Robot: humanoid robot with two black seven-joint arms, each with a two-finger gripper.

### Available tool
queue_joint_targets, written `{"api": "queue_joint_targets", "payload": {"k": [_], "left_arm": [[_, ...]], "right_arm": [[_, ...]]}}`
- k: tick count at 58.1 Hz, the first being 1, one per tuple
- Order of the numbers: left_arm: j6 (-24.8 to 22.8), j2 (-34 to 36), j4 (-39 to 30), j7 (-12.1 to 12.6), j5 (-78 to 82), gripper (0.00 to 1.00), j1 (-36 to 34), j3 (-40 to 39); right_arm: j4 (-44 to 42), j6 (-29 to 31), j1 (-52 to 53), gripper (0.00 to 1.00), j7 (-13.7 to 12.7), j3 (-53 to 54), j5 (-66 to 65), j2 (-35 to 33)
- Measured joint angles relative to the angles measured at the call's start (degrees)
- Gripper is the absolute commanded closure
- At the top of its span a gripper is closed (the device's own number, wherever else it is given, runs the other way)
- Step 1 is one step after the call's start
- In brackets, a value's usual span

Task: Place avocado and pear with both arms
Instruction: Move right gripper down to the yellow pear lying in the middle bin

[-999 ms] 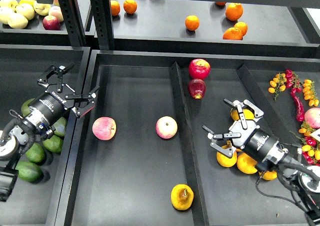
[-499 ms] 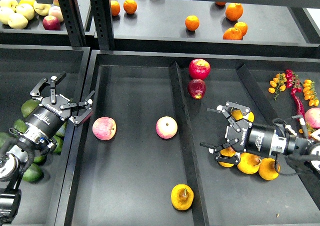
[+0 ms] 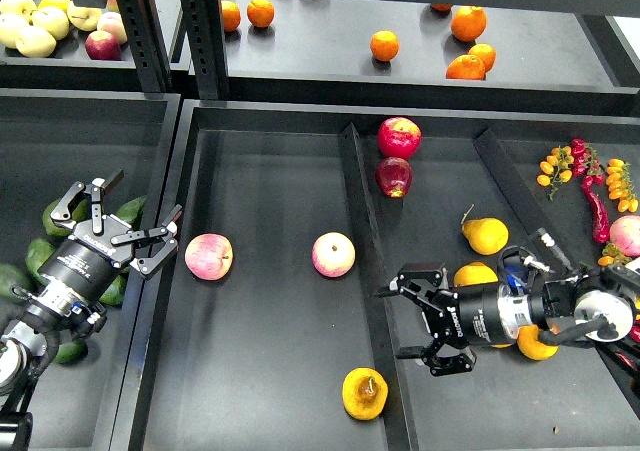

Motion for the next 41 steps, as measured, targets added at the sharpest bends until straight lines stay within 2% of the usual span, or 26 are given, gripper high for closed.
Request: {"api": "queue_joint_targets", "payload": {"k": [15, 41], "left_arm": [[0.0, 0.0, -0.2, 0.0, -0.3, 0.01, 0.8, 1.0], [0.0, 0.0, 0.0, 0.0, 0.1, 0.01, -2.5, 6.5]], "right_arm": [[-3.5, 0.0, 0.0, 0.01, 0.0, -3.2, -0.3, 1.9], [-9.5, 0.0, -0.8, 0.03, 0.0, -7.6, -3.2, 6.3]]}}
